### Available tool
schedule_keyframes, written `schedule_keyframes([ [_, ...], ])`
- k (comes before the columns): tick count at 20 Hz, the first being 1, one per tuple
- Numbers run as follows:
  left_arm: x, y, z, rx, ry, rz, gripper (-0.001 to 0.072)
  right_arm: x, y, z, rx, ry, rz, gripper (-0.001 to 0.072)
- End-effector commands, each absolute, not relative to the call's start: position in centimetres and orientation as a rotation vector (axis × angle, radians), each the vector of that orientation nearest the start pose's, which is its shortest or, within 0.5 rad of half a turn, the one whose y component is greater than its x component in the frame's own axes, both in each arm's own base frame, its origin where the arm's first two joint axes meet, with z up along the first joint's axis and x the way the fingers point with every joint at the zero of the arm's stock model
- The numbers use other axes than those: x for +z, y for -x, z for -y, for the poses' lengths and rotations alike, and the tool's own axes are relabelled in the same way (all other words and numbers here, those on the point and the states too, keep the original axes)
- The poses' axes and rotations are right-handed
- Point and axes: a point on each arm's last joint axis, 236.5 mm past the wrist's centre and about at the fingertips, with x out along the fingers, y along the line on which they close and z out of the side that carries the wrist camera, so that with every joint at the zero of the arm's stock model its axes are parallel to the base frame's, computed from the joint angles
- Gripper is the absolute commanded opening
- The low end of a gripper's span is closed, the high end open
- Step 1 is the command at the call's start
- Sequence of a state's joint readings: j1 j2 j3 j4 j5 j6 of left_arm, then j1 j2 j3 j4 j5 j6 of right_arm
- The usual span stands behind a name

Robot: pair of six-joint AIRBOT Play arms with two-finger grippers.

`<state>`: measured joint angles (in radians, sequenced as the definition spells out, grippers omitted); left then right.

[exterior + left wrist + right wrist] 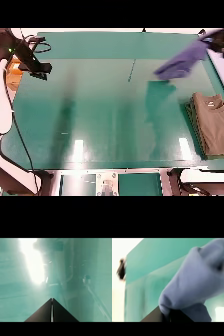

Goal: Fold the shirts.

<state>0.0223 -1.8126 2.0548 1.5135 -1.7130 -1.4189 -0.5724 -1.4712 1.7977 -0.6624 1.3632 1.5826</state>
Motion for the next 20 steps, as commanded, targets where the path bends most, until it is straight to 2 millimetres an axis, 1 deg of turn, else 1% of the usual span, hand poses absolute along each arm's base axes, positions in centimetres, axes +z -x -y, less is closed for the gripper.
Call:
schedule_keyframes([
  [1,5.5,-46.5,1.6,-0.173,-0.018,-1.456,0.0032,22.0,-40.5,19.2,-0.052,-0.917,-0.744,0.0014],
  [3,5.5,-46.5,2.1,-0.184,0.007,-1.456,0.0032,19.7,-36.3,24.1,-0.226,-0.918,-0.8,0.0015],
  [4,5.5,-46.5,2.4,-0.192,0.014,-1.455,0.0032,18.9,-34.3,25.8,-0.287,-0.924,-0.828,0.0015],
  [5,5.6,-46.5,2.4,-0.193,0.017,-1.454,0.0032,18.5,-32.7,26.6,-0.312,-0.938,-0.846,0.0015],
  [6,5.6,-46.5,2.5,-0.192,0.019,-1.455,0.0032,18.2,-31.5,26.9,-0.321,-0.96,-0.867,0.0014],
  [8,5.6,-46.4,2.5,-0.193,0.02,-1.455,0.0032,17.6,-29.0,26.3,-0.317,-1.002,-0.942,0.0014],
  [9,5.6,-46.5,2.5,-0.193,0.02,-1.455,0.0032,17.2,-27.9,26.2,-0.343,-1.02,-0.974,0.0014],
  [10,5.5,-46.4,2.5,-0.195,0.021,-1.456,0.0033,16.8,-26.8,26.6,-0.407,-1.022,-1.004,0.0015],
  [12,5.6,-46.3,2.7,-0.205,0.026,-1.461,0.0032,15.4,-23.1,28.0,-0.605,-0.996,-1.086,0.0014],
  [14,5.5,-46.2,2.8,-0.208,0.027,-1.464,0.0033,13.6,-19.9,28.1,-0.734,-1.006,-1.186,0.0015],
  [16,4.9,-45.9,2.9,-0.218,0.027,-1.481,0.0032,11.1,-17.8,27.4,-0.795,-1.035,-1.277,0.0015],
  [18,4.0,-45.5,2.9,-0.218,0.03,-1.506,0.0032,7.6,-16.0,25.7,-0.808,-1.101,-1.398,0.0016],
  [20,3.3,-45.4,2.9,-0.22,0.03,-1.517,0.0032,3.9,-13.4,23.9,-0.835,-1.146,-1.544,0.0016],
])
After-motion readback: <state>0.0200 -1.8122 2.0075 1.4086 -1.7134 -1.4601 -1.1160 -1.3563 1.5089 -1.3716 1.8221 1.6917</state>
